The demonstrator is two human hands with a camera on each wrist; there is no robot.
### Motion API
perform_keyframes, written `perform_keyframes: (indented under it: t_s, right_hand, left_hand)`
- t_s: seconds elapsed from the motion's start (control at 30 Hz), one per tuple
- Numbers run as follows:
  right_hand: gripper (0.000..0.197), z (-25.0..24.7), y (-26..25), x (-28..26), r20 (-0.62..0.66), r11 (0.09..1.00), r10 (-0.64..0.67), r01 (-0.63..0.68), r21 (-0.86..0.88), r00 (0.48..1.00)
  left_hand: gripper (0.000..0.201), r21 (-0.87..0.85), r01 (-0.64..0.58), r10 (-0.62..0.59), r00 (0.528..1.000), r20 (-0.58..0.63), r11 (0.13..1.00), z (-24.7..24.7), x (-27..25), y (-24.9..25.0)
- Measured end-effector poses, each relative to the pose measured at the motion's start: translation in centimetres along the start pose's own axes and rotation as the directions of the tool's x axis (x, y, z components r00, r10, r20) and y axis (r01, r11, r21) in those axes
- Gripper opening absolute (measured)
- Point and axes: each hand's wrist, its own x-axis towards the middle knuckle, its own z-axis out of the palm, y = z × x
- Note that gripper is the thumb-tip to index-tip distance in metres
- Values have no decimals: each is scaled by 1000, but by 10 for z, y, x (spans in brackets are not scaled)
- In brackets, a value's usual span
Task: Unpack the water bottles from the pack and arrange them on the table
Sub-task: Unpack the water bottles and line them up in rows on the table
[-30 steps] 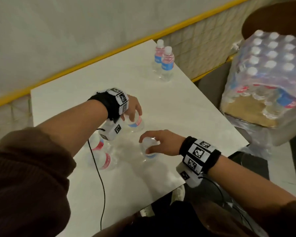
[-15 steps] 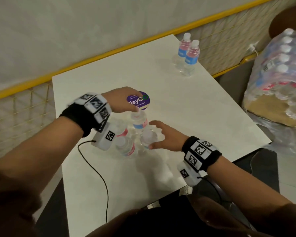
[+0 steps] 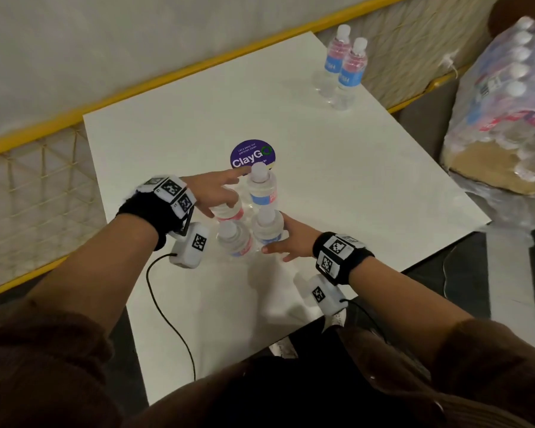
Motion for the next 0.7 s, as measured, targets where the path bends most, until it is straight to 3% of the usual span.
perform_keyframes:
  t_s: [0.17, 0.23, 0.37, 0.47, 0.53, 0.6, 0.7]
  right_hand:
    - [87, 20, -9, 8, 11, 994, -26, 27, -102, 1000]
    - [88, 26, -12, 10, 13, 998, -9, 9, -65, 1000]
    - [90, 26, -14, 12, 45, 997, 4, 0, -79, 999]
    - [86, 12, -8, 14, 31, 990, 95, -91, -109, 995]
    - [93, -1, -5, 14, -65, 986, 118, -125, -111, 991]
    - [108, -10, -6, 14, -163, 995, 11, -28, -100, 987]
    - [113, -10, -12, 15, -122, 988, -136, 126, -85, 983]
  left_hand:
    - [82, 131, -17, 4, 995, 98, 991, -1, -3, 1]
    - [84, 135, -11, -3, 995, 104, 991, -2, -3, -3]
    - [86, 127, 61, -71, 994, 78, 990, -8, -10, -8]
    - [84, 104, 82, -81, 997, -16, 991, -17, -17, -4]
    - [82, 128, -2, 15, 995, -101, 992, -20, -20, 4]
    - [81, 147, -122, 145, 977, -159, 982, -18, -17, 15]
    - [79, 191, -190, 216, 968, -129, 963, -5, -10, 33]
